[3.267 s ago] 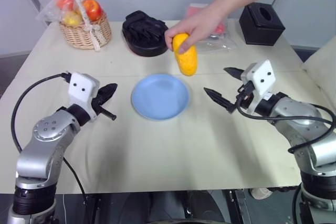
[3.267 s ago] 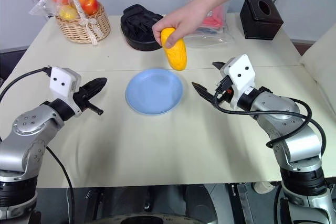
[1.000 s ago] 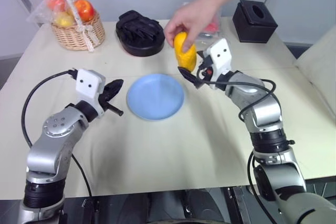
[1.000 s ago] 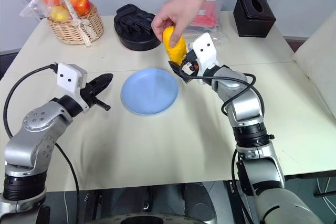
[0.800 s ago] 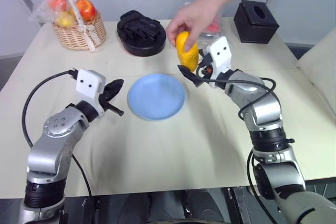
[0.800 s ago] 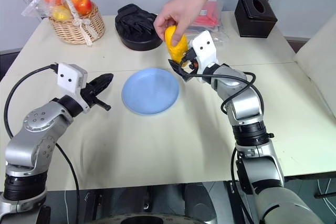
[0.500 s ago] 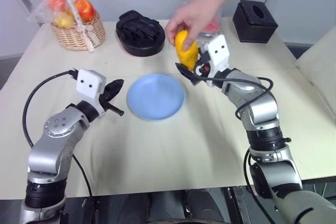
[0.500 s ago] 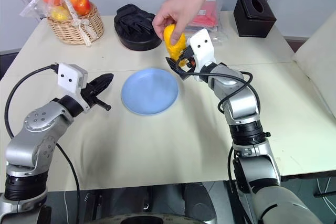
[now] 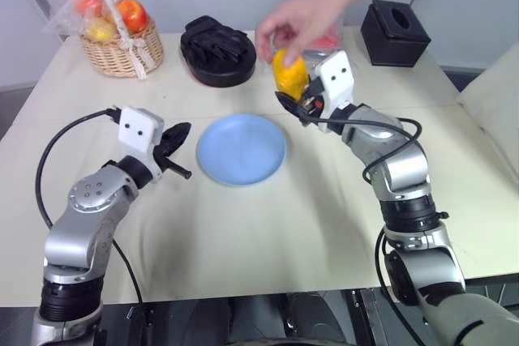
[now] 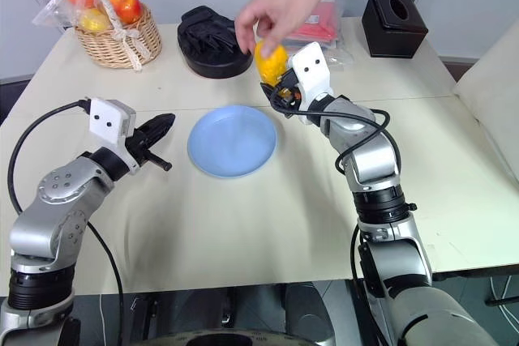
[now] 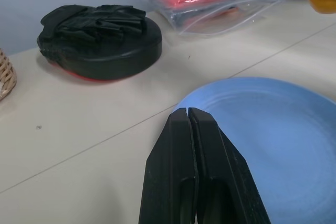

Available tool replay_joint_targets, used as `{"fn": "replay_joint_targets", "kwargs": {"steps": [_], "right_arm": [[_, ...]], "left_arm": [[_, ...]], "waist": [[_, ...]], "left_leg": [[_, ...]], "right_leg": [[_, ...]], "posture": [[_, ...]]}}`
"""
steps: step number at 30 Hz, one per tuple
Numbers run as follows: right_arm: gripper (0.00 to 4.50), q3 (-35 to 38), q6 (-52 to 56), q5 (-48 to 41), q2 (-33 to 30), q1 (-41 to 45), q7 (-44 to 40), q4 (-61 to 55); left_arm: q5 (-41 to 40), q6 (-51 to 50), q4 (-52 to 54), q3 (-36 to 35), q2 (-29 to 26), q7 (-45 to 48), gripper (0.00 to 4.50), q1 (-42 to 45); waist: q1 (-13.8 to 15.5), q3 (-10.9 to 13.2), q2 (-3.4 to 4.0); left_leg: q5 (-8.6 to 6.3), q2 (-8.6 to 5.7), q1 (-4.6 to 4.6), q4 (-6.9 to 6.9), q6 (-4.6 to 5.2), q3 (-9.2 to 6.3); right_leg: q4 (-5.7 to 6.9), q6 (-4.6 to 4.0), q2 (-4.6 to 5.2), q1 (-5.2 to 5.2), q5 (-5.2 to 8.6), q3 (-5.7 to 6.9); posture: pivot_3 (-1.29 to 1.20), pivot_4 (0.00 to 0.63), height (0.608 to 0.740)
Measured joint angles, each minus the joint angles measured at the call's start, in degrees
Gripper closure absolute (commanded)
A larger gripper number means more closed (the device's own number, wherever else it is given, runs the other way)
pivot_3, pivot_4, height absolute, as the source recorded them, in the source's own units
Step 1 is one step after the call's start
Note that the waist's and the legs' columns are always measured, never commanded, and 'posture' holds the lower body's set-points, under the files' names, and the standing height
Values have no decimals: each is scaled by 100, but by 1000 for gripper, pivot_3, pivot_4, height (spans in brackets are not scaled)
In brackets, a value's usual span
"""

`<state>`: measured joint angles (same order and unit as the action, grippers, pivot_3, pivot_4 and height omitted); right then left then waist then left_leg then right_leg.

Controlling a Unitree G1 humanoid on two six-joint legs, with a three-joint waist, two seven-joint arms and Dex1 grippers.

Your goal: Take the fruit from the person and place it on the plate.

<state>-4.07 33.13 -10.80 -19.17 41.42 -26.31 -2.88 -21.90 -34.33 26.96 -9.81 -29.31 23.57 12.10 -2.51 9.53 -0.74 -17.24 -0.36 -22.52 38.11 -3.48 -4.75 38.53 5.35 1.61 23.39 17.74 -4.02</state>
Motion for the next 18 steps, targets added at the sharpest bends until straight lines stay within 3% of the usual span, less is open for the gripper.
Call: {"fn": "replay_joint_targets", "kwargs": {"steps": [8,18], "right_arm": [[2016,-208,514,-18,20,-295,-70,-586],[2016,-1215,1003,156,299,-846,-113,-554]], "left_arm": [[-1,0,-23,-11,-3,10,4500,-1],[-5,-8,-187,-240,-218,131,4500,-179]], "waist": [[3,0,0],[-3,0,0]], "left_leg": [[0,0,0,0,0,-1],[0,1,1,-3,0,-2]], "right_leg": [[0,0,0,-1,0,0],[-1,0,-2,2,0,0]], "posture": [[0,150,740],[0,150,740]]}}
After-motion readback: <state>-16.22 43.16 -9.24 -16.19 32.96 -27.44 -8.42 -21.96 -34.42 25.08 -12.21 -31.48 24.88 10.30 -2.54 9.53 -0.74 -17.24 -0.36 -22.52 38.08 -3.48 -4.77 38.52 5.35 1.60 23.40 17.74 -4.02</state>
